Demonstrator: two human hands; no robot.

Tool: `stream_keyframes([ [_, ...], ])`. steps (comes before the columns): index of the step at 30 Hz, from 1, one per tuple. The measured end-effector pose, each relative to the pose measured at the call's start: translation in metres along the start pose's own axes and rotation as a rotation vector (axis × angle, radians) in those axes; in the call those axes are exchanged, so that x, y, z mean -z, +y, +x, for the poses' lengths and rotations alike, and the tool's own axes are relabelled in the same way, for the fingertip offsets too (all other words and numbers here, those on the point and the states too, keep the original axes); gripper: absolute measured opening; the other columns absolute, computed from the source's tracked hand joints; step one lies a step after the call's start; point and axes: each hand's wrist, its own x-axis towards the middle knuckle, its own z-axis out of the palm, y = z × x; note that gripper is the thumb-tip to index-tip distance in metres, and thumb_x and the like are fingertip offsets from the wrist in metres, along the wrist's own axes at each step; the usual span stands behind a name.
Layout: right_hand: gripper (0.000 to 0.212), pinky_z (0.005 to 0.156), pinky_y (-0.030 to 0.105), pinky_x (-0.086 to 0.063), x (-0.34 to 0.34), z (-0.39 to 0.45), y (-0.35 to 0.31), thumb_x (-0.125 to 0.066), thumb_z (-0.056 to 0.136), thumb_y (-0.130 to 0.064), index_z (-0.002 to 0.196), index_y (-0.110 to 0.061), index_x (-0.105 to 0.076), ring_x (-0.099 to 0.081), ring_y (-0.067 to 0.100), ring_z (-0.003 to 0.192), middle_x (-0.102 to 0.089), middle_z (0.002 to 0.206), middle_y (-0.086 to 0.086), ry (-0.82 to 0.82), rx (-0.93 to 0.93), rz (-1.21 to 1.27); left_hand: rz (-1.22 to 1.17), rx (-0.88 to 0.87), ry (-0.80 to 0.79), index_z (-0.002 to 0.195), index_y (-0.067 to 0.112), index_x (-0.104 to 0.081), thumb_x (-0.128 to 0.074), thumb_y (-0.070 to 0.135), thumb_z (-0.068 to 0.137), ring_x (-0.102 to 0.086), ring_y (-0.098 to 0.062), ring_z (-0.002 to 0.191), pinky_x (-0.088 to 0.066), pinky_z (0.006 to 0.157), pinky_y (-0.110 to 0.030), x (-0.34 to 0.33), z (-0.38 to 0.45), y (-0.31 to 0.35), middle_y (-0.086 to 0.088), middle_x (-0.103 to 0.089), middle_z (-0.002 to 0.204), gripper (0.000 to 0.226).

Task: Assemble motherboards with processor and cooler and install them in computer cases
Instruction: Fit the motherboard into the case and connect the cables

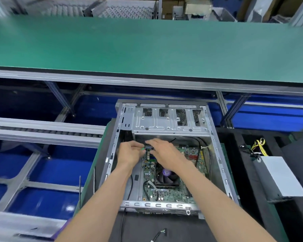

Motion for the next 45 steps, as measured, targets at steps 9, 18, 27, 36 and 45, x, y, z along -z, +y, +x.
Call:
stream_keyframes([
  [9,0.021,0.083,0.04,-0.049,-0.016,0.022,0.019,-0.054,0.103,-0.023,0.111,-0.012,-0.07,-0.06,0.032,0.097,-0.072,0.1,0.013,0.103,-0.189,0.223,-0.39,0.132,-0.053,0.089,0.009,-0.069,-0.064,-0.022,0.082,-0.071,-0.022,0.088,-0.057,0.081,-0.028,-0.021,0.015,0.003,-0.012,-0.074,0.091,0.033],
  [18,0.016,0.076,0.028,-0.04,-0.02,0.023,0.027,-0.058,0.101,-0.021,0.105,-0.017,-0.074,-0.061,0.022,0.091,-0.074,0.095,0.004,0.139,-0.213,0.366,-0.484,0.139,-0.127,0.093,0.011,-0.069,-0.071,-0.021,0.076,-0.076,-0.014,0.083,-0.057,0.072,-0.02,-0.02,0.019,-0.002,-0.003,-0.078,0.084,0.036],
  [27,0.018,0.077,0.028,-0.036,-0.018,0.023,0.025,-0.056,0.103,-0.019,0.111,-0.018,-0.072,-0.061,0.021,0.097,-0.073,0.102,0.004,0.125,-0.22,0.383,-0.446,0.109,-0.151,0.096,0.01,-0.071,-0.076,-0.018,0.072,-0.076,-0.015,0.086,-0.056,0.073,-0.019,-0.017,0.018,0.0,-0.004,-0.079,0.089,0.037],
  [36,0.026,0.085,0.027,-0.046,-0.018,0.024,0.024,-0.057,0.103,-0.025,0.119,-0.016,-0.074,-0.065,0.024,0.104,-0.076,0.109,0.005,0.211,-0.316,0.362,0.045,0.16,0.267,0.087,0.018,-0.078,-0.07,0.001,0.086,-0.067,-0.021,0.088,-0.054,0.094,-0.028,-0.011,0.018,-0.01,-0.007,-0.074,0.104,0.019],
  [45,0.025,0.09,0.03,-0.048,-0.014,0.034,0.026,-0.061,0.1,-0.037,0.115,-0.023,-0.075,-0.064,0.024,0.106,-0.074,0.111,0.005,0.124,-0.395,0.451,0.16,0.077,0.048,0.104,0.007,-0.078,-0.07,-0.008,0.084,-0.062,-0.006,0.076,-0.05,0.075,-0.012,-0.019,0.02,-0.02,-0.005,-0.073,0.09,0.025],
])
